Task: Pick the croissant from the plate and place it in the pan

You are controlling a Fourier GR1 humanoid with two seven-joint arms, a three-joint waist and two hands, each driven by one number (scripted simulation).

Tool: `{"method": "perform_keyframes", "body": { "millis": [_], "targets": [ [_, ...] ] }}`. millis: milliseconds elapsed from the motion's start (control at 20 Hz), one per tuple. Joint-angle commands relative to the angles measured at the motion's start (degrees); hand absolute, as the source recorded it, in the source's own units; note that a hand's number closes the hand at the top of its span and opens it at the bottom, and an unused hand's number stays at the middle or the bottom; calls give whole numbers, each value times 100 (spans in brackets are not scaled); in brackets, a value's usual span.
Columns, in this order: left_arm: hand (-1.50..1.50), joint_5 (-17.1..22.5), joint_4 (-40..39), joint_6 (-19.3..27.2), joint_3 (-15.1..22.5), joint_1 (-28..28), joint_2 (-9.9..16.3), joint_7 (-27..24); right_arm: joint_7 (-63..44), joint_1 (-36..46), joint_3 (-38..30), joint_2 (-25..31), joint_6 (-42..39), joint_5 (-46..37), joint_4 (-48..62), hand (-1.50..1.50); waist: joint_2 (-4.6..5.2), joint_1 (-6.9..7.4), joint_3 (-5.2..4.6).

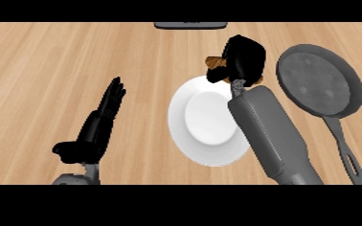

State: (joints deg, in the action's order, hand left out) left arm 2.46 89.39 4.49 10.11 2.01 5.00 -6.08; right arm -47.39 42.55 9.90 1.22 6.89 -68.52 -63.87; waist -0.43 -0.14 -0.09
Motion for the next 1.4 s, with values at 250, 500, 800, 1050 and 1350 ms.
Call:
{"method": "perform_keyframes", "body": {
  "millis": [250,500,800,1050,1350],
  "targets": [
    [0,-33,-139,14,-145,243,-16,10,-1271,44,-353,-114,1204,-709,-682,150,45,-3,9],
    [0,-49,42,-95,-9,-203,-25,-172,-1190,-456,-746,107,1336,-587,-1333,150,29,-8,9],
    [0,-43,-115,-97,-78,224,-102,113,-280,-888,-1462,777,2232,-282,-793,150,61,10,12],
    [0,-5,276,-189,-198,-40,100,103,-29,-1072,-1721,1329,2601,-703,-290,150,57,56,12],
    [0,-267,361,40,183,-112,-238,205,1025,-984,-2547,2011,3986,133,740,150,72,98,20]
  ]
}}
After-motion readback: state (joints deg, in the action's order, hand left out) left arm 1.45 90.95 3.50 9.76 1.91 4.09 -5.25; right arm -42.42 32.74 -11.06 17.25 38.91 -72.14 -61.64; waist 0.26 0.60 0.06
